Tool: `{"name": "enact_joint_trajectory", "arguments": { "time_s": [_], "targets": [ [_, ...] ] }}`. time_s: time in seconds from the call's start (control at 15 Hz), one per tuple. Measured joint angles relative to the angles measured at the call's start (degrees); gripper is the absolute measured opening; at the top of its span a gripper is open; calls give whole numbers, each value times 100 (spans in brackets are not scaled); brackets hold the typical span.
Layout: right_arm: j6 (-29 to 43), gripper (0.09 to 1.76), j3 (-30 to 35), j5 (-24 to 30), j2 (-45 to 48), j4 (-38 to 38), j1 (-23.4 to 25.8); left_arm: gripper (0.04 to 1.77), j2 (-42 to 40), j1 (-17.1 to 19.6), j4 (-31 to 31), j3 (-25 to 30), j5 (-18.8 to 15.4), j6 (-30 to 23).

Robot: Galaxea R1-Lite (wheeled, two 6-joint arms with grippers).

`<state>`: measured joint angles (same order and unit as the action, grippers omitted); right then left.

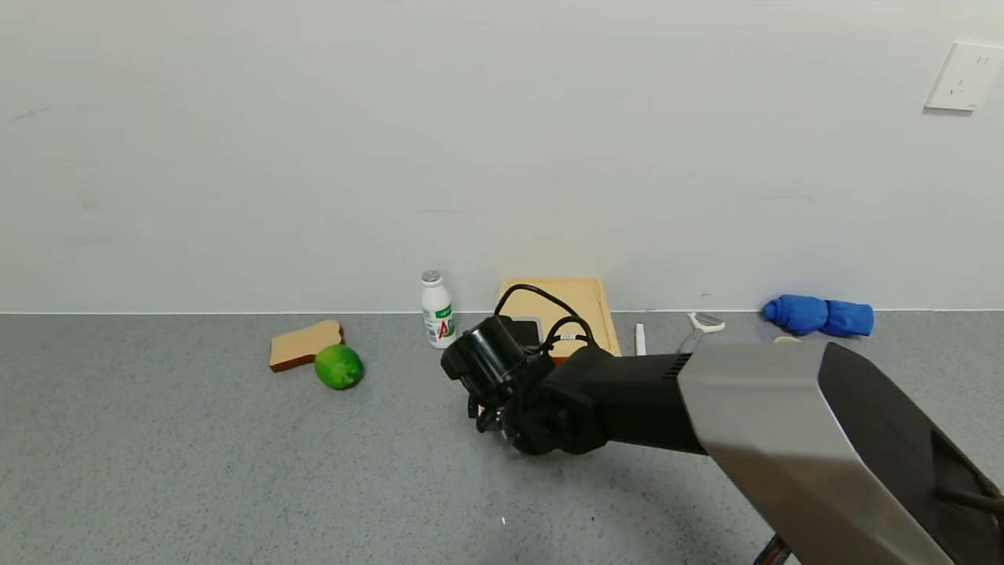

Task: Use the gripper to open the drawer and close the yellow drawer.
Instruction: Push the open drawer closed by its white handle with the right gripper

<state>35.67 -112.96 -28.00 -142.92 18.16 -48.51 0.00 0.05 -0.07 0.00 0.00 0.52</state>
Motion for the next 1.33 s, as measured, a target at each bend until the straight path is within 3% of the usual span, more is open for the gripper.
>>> {"name": "enact_joint_trajectory", "arguments": {
  "time_s": [1.33],
  "targets": [
    [-791,171,-41,306,-157,-922,416,172,0,0,2,0,0,0]
  ]
}}
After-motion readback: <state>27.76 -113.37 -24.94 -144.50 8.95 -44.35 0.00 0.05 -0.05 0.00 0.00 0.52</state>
